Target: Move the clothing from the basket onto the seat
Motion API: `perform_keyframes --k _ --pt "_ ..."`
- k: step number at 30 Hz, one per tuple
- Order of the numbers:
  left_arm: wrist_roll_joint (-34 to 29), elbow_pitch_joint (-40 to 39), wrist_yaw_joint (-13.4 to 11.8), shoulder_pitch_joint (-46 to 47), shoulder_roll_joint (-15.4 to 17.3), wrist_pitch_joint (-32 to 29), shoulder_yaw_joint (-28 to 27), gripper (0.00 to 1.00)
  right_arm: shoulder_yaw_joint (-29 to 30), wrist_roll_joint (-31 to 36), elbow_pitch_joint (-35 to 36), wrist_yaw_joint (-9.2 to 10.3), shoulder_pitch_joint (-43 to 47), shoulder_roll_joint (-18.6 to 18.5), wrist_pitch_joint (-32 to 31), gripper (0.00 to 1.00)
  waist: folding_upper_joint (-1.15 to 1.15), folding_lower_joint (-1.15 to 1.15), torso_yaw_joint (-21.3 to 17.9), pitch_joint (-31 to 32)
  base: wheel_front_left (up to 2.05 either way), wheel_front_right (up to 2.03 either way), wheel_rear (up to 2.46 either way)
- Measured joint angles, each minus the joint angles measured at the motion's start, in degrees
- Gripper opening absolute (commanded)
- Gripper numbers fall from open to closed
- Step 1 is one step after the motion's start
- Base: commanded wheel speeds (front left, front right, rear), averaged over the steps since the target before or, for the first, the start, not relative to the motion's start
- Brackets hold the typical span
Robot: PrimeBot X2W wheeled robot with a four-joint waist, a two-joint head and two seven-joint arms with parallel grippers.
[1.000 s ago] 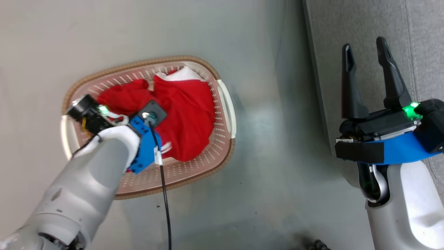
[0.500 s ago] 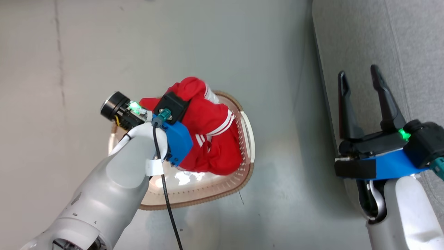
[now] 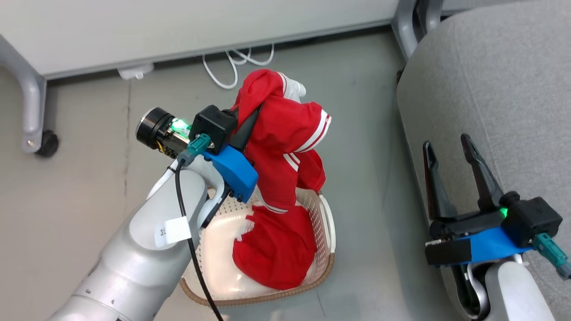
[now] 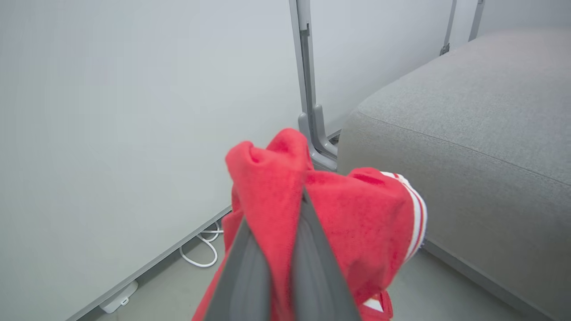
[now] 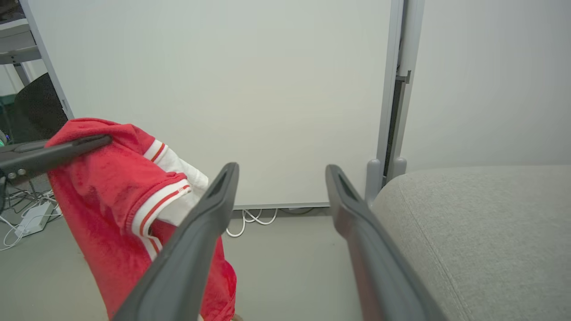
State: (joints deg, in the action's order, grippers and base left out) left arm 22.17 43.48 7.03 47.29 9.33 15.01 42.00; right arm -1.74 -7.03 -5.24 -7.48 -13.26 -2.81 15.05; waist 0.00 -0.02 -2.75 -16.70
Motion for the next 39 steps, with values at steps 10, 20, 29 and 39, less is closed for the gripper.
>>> perform_keyframes --k 10,20,29,39 --pt "-1.62 -6.04 0.01 -3.75 -1.43 -0.01 -2.26 0.00 0.01 -0.02 -1.32 -0.01 5.68 0.00 0.00 1.00 0.00 0.00 0.86 8.70 0.00 0.00 0.00" --pt "-2.56 -8.43 0.09 -5.95 -1.59 0.00 -2.65 0.00 -0.01 -0.18 -1.52 -0.01 8.21 0.00 0.00 1.00 0.00 0.00 1.99 12.70 0.00 0.00 0.00" --pt "-3.12 -9.03 0.12 -6.10 -2.10 -0.01 -2.59 0.00 -4.77 -1.44 -1.60 0.00 7.68 -0.02 0.00 1.00 0.00 0.01 2.69 12.28 0.00 0.00 0.00" --pt "-3.72 -9.14 0.35 -5.24 -2.89 -0.01 -2.15 0.00 -14.16 -1.69 -5.43 -0.01 0.95 -0.82 0.00 1.00 0.00 0.01 3.56 10.82 0.00 0.00 0.00"
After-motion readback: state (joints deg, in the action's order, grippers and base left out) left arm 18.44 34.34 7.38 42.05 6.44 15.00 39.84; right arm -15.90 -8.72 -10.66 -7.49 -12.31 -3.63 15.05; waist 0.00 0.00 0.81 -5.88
